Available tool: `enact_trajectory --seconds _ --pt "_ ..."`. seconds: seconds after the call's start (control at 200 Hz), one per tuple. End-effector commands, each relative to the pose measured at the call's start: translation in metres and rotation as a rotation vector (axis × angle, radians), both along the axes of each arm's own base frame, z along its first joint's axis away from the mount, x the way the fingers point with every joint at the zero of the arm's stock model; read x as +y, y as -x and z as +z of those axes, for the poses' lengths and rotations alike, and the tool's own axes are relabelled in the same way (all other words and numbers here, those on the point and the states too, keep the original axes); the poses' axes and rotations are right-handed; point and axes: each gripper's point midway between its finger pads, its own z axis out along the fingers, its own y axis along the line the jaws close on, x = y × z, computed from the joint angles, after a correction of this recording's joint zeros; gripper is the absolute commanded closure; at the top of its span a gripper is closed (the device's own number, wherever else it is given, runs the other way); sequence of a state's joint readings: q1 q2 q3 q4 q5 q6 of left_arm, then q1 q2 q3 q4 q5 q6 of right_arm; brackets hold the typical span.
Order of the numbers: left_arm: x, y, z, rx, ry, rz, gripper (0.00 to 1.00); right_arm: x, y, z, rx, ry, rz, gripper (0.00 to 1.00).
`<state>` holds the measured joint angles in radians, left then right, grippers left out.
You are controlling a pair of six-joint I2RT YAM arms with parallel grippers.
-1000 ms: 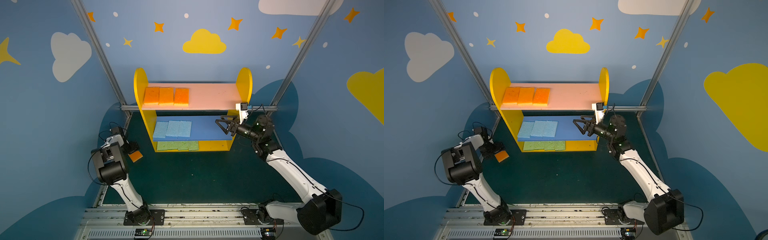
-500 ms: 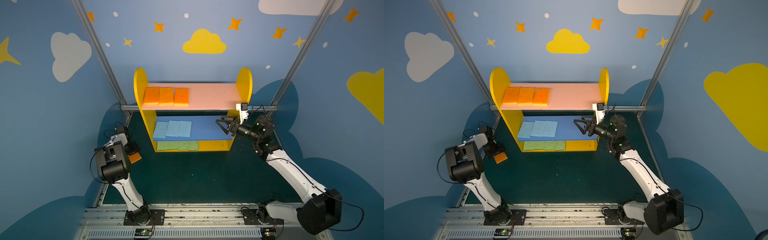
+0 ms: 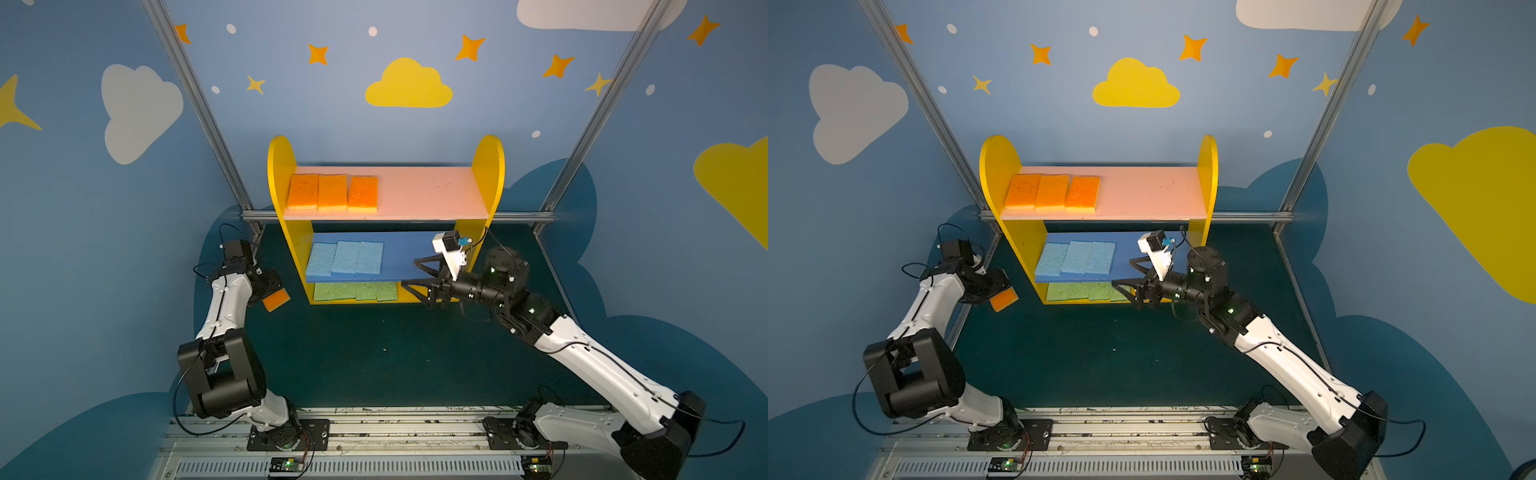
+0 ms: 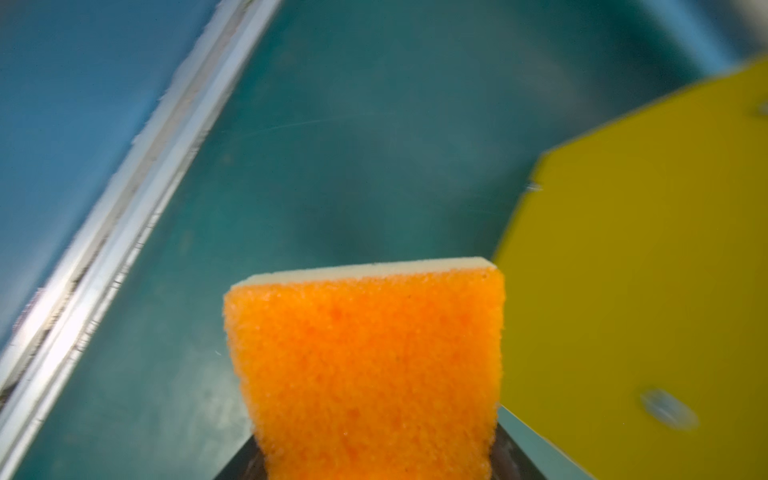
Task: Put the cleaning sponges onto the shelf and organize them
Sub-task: 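Lift the orange sponge with the left gripper while the right gripper reaches toward it, then grasp the orange sponge with the right gripper and open the left gripper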
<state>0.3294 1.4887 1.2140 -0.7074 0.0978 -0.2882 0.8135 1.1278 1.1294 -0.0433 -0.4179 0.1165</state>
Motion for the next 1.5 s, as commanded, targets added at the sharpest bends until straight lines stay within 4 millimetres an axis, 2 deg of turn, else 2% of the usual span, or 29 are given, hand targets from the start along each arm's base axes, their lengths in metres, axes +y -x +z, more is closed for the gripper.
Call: enact_trajectory --seconds 0.0,0.14,0.29,0.41,0.476,0.611,0.706,0.916,1.041,1.136,1.246,1.497 --pt "-0.038 0.019 0.022 -0.021 0.110 -0.069 0.33 0.003 0.016 -0.008 -0.231 0.144 -0.008 0.16" --pt "-0.066 0.035 0.058 -0.063 0.141 -0.146 0.32 0.030 0.052 -0.032 -0.434 0.293 0.115 0.12" --pt "-0.094 0.044 0.102 -0.146 0.167 -0.219 0.32 0.061 0.085 -0.047 -0.667 0.345 0.202 0.11" --pt "-0.111 0.045 0.124 -0.160 0.200 -0.274 0.32 0.087 0.105 -0.051 -0.914 0.324 0.228 0.11" --pt "-0.118 0.045 0.131 -0.159 0.215 -0.296 0.32 0.103 0.109 -0.056 -1.032 0.334 0.217 0.11" --pt "-0.128 0.041 0.138 -0.163 0.233 -0.315 0.32 0.135 0.100 -0.055 -1.218 0.345 0.127 0.11" --pt "-0.136 0.040 0.137 -0.156 0.237 -0.331 0.32 0.154 0.085 -0.050 -1.318 0.385 0.055 0.11" --pt "-0.141 0.039 0.131 -0.141 0.229 -0.348 0.32 0.190 0.049 -0.025 -1.551 0.443 -0.204 0.11" --pt "-0.144 0.037 0.134 -0.153 0.233 -0.356 0.32 0.211 0.035 -0.028 -1.672 0.486 -0.310 0.12" --pt "-0.145 0.036 0.133 -0.146 0.232 -0.360 0.32 0.220 0.025 -0.026 -1.742 0.493 -0.399 0.14" --pt "-0.145 0.033 0.134 -0.148 0.231 -0.366 0.32 0.226 0.021 -0.036 -1.790 0.529 -0.386 0.15" --pt "-0.144 0.029 0.138 -0.148 0.220 -0.372 0.32 0.219 0.009 -0.050 -1.770 0.621 -0.344 0.18"
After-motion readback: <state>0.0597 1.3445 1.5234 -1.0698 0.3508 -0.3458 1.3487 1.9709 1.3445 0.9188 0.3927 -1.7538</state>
